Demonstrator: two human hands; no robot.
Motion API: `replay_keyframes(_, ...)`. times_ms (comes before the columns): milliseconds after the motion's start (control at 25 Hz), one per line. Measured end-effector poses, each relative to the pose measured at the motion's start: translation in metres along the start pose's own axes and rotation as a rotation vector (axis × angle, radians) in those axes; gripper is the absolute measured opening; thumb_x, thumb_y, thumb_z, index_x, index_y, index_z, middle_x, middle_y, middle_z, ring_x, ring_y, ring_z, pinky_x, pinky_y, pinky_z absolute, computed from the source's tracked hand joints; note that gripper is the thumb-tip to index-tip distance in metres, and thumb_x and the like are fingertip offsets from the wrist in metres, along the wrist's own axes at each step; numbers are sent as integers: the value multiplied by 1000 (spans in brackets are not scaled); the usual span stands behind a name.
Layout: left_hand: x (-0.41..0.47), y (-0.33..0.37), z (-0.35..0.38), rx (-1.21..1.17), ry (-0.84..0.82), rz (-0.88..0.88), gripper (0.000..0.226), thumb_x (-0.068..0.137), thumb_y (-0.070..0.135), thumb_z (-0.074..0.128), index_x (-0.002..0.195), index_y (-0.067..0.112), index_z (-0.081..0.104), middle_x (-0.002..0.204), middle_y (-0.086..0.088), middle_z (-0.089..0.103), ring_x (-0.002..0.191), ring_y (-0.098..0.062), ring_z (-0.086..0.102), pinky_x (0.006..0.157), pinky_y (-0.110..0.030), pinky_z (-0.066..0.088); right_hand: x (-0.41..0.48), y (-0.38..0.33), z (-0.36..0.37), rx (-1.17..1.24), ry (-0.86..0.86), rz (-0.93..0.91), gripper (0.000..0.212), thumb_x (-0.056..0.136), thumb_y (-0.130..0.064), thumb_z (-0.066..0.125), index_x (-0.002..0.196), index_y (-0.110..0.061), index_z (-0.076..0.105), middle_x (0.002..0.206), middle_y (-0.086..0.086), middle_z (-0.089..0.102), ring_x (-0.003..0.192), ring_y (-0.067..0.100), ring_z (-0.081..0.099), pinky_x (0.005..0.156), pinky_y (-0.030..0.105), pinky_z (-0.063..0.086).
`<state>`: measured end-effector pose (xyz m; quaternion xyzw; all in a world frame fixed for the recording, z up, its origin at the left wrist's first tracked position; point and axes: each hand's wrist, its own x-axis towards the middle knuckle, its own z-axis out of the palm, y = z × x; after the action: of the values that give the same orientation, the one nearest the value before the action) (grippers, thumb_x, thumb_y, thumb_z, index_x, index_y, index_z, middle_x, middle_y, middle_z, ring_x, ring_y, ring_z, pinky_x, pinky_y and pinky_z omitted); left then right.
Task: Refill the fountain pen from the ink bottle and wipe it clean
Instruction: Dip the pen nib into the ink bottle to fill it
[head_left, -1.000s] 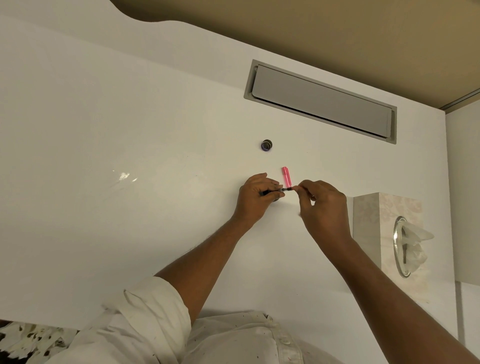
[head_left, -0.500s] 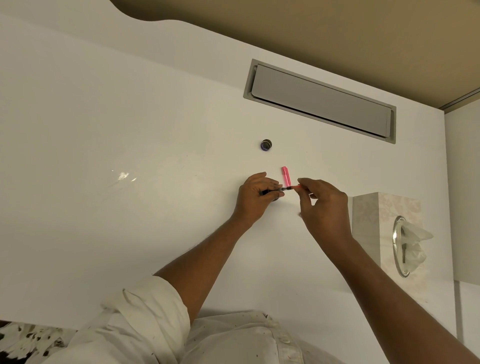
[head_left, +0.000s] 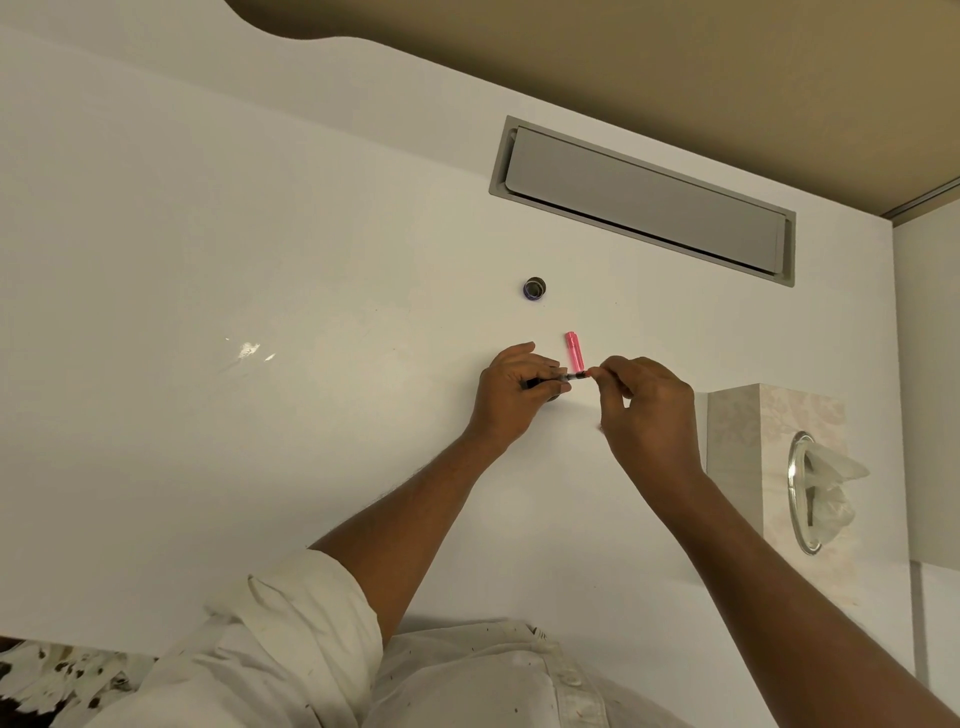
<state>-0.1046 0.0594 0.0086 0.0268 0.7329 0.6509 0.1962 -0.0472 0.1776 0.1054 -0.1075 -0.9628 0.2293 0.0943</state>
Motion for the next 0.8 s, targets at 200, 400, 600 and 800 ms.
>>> replay_keyframes(200,-1,2,0,-5,0,-4,16,71,9,76,87,5,75,95,-10,74,121,-19,50,101,-33,42,1,1,2,-3,11,13,15,89,-16,63,76,-7,64,63,3,59,61,20,54,57,31,44)
replay_keyframes(400,-1,1,0,9,-2,11,18,72,10,76,89,5,75,97,-10,74,120,-19,51,101,-32,42,-2,-1,1,65,25,36,20,85,-14,69,103,-7,68,86,7,72,71,18,63,65,32,52)
replay_keyframes(600,-1,1,0,12,-4,5,18,72,9,75,89,4,75,97,-10,74,121,-20,50,101,-27,40,-2,1,0,45,43,-22,9,86,-3,64,92,-5,70,76,10,70,66,26,62,63,40,54)
replay_keyframes(800,0,1,-1,15,-12,0,18,73,9,75,89,3,75,97,-10,74,121,-18,49,100,-23,39,0,0,0,15,6,-7,10,89,-7,60,82,-6,67,63,8,61,60,25,55,59,41,49)
